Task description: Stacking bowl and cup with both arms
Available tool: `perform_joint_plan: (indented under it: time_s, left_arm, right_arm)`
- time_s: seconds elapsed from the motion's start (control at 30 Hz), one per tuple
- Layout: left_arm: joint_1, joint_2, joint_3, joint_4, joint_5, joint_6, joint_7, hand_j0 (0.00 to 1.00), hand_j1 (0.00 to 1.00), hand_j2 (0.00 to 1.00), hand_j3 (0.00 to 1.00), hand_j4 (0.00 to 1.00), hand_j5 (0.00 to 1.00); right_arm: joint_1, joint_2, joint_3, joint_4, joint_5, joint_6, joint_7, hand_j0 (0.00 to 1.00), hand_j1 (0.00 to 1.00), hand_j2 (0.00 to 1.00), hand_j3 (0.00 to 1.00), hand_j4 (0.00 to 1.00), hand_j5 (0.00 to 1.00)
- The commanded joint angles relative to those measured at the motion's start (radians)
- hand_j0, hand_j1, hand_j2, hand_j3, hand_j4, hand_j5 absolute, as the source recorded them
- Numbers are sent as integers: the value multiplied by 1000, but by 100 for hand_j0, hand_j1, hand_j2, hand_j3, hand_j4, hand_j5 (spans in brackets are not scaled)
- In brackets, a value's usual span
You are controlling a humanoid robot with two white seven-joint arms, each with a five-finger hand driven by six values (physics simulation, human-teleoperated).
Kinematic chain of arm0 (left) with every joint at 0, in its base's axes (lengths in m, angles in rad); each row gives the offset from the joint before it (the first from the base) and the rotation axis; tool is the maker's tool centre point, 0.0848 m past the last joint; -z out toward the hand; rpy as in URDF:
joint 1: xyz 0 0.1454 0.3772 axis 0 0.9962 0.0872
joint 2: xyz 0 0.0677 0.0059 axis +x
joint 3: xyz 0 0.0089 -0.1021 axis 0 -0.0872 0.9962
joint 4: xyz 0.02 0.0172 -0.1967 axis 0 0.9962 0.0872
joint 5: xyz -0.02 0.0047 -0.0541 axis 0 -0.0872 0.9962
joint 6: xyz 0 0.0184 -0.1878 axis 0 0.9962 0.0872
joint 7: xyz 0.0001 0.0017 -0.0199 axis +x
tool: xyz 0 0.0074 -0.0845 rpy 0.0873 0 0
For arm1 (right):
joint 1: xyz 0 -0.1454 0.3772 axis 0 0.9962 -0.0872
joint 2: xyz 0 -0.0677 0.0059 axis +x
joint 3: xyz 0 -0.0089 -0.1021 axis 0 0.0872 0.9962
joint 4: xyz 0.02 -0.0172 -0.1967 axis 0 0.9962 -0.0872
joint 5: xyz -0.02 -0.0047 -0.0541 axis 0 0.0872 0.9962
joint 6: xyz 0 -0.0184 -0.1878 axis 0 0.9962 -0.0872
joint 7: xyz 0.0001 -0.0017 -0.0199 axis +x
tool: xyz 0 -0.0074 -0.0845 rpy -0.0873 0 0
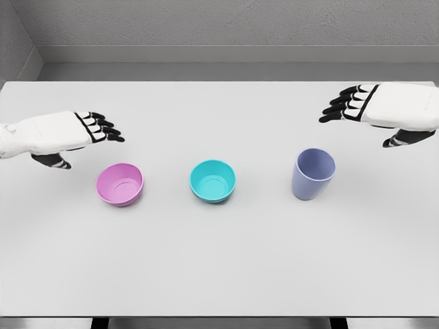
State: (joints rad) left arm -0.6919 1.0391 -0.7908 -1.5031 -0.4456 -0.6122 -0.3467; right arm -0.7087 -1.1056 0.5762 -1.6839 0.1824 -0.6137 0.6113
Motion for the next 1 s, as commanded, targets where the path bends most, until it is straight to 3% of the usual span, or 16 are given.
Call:
perform_joint_plan:
  time_s: [0.0,0.17,0.27,0.4,0.5,0.63,0.97]
  left_arm:
    - [0,-7,-8,-2,7,1,-60,100,100,100,100,100,100]
    - [-17,-7,-14,-2,7,1,-95,100,100,100,100,100,100]
    - [-55,-51,-51,-5,7,1,-169,100,100,100,100,100,100]
    - [-57,-103,-54,-5,7,1,-262,100,100,100,100,100,100]
    - [-64,-103,-71,-31,7,1,-264,100,100,100,100,100,100]
    - [-74,-110,-84,-34,7,1,-264,100,100,100,100,100,100]
    - [-74,-111,-90,-34,7,1,-264,100,100,100,100,100,100]
  right_arm:
    - [-3,-2,-1,-7,-4,3,0,100,100,100,100,100,100]
    - [-32,-10,-19,1,-6,3,0,100,100,100,100,100,100]
    - [-26,-69,-38,0,-4,3,0,100,100,100,100,100,100]
    - [-35,-48,-19,-16,-9,3,0,100,100,100,100,100,100]
    - [-37,-13,60,-54,-6,3,0,100,100,100,100,100,100]
    - [-37,38,73,-62,6,3,0,100,100,100,100,100,100]
    - [-41,33,70,-59,5,3,0,100,100,100,100,100,100]
